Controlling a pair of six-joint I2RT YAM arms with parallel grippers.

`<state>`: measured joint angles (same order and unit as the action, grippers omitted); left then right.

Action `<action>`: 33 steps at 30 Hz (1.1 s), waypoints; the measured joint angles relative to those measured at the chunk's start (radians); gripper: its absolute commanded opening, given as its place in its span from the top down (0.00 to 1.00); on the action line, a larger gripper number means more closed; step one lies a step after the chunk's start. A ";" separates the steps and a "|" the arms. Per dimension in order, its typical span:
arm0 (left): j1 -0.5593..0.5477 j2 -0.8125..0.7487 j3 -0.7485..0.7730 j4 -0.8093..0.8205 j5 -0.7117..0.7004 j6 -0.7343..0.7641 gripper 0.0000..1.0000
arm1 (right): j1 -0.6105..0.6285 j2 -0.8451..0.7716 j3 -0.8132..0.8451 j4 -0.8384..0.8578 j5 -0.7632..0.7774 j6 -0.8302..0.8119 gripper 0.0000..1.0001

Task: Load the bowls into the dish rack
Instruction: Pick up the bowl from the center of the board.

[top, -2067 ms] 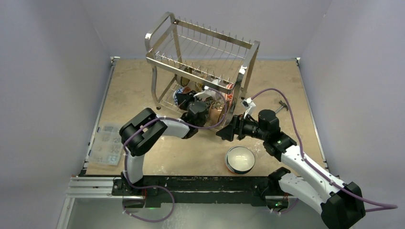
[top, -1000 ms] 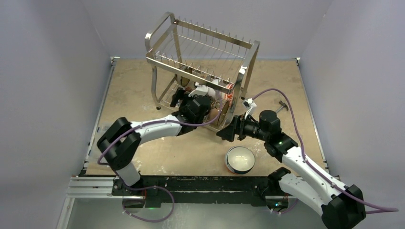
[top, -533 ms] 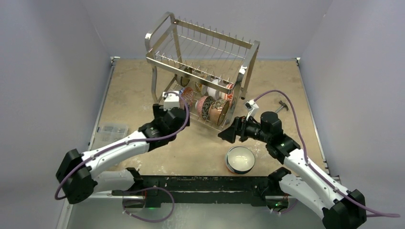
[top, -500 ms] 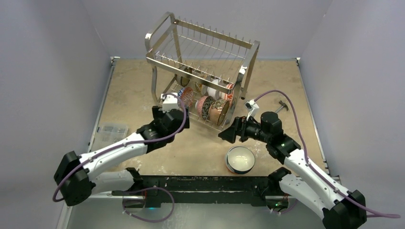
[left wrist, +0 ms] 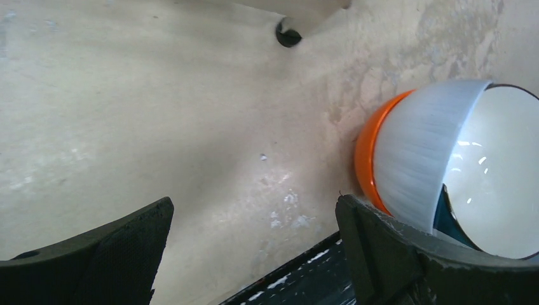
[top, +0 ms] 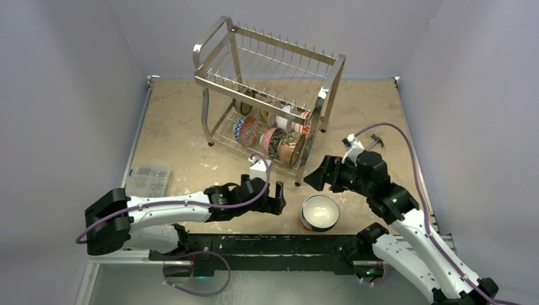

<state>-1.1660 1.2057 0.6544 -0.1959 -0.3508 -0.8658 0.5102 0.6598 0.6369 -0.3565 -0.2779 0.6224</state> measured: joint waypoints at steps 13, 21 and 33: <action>-0.048 0.080 0.056 0.064 -0.033 -0.016 0.02 | 0.000 -0.048 0.093 -0.481 0.192 0.131 0.19; -0.048 0.043 0.075 0.040 -0.097 -0.013 0.01 | 0.000 -0.083 -0.006 -0.545 0.126 0.138 0.31; -0.048 -0.021 0.079 0.004 -0.156 -0.013 0.01 | 0.000 -0.058 -0.124 -0.528 0.043 0.135 0.73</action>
<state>-1.2140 1.1847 0.7330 -0.1921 -0.5068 -0.8791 0.5102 0.6018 0.5133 -0.8848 -0.2352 0.7574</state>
